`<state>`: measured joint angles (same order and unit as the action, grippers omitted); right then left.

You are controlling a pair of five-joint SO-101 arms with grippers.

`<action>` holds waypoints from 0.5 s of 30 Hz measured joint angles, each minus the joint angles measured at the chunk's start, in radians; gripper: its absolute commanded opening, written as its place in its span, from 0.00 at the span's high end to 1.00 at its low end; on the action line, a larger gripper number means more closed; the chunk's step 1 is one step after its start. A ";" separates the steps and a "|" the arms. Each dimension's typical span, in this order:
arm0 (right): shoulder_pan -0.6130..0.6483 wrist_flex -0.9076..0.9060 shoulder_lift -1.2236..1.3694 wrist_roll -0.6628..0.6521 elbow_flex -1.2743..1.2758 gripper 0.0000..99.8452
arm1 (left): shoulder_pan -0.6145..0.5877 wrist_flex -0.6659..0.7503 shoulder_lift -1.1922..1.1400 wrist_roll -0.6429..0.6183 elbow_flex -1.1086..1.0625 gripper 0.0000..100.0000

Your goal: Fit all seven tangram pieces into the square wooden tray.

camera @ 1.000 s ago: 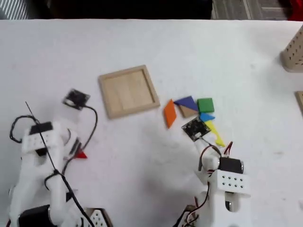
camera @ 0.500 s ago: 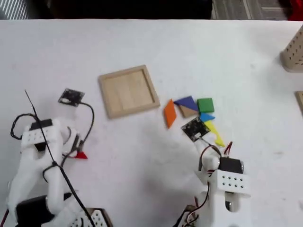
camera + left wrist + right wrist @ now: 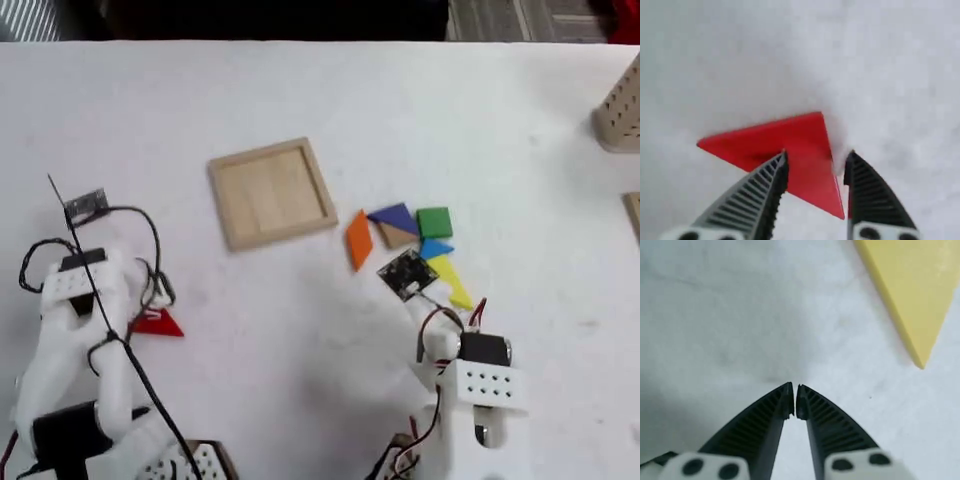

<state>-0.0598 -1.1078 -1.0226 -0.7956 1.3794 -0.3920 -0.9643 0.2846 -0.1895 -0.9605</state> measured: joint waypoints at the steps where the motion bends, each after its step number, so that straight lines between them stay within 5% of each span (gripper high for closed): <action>1: 0.000 0.000 0.000 0.000 0.000 0.98 | 0.002 0.002 -0.018 0.000 0.005 0.75; 7: 0.000 0.000 0.000 0.000 0.000 0.98 | -0.005 -0.032 -0.077 0.049 0.055 0.61; 15: 0.000 0.000 0.000 0.000 0.000 0.98 | -0.063 -0.135 -0.123 0.664 0.129 0.79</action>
<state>-0.0598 -1.1078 -1.0226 -0.7956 1.3794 -0.4549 -1.0994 0.1619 0.4749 -0.8316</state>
